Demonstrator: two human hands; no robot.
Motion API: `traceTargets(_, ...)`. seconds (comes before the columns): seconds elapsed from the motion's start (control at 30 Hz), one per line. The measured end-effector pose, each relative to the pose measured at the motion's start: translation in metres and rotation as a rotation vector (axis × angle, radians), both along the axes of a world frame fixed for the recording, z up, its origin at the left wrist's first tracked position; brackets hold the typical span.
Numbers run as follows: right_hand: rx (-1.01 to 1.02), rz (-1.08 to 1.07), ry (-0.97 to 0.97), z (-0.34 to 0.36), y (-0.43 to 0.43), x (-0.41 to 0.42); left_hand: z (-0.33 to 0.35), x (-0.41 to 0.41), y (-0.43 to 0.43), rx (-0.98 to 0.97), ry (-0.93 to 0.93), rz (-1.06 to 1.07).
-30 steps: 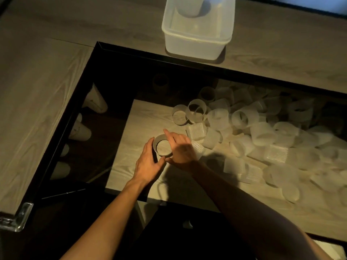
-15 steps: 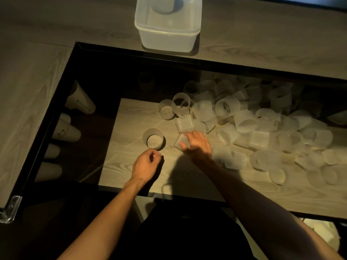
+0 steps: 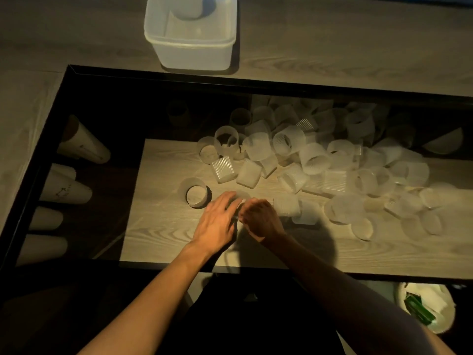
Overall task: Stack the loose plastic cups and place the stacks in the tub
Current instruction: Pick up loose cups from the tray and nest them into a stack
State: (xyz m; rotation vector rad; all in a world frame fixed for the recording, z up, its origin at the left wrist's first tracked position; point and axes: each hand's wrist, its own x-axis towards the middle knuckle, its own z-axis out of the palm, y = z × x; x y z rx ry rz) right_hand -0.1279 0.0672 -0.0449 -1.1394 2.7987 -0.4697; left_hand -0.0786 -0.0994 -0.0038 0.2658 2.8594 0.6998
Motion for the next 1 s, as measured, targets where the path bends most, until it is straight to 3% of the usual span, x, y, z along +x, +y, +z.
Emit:
traceTargets(0.13, -0.082, -0.002, -0.086, -0.005, 0.029, 0.002, -0.013, -0.011, 0.008, -0.092, -0.046, -0.018)
traceTargets(0.27, -0.294, -0.293, -0.008, 0.014, 0.067, 0.000, -0.017, -0.015, 0.011, -0.104, -0.083, -0.003)
traceTargets(0.47, 0.066, -0.241, -0.076, 0.019, 0.109, -0.021, -0.009, -0.014, 0.020, -0.045, -0.094, 0.031)
traceTargets(0.63, 0.022, -0.323, -0.157, 0.033, 0.086, -0.040, -0.003, -0.018, 0.024, -0.006, -0.060, 0.093)
traceTargets(0.87, 0.334, -0.341, -0.408, 0.027, 0.068, -0.050, 0.012, -0.036, 0.020, 0.020, -0.002, 0.181)
traceTargets(0.93, 0.317, -0.342, -0.424, 0.019, 0.072, -0.049, 0.013, -0.047, 0.019, 0.024, 0.024, 0.196)
traceTargets(1.0, 0.168, -0.353, -0.415, 0.017, 0.076, -0.040, 0.015, -0.060, 0.018, 0.028, 0.055, 0.216)
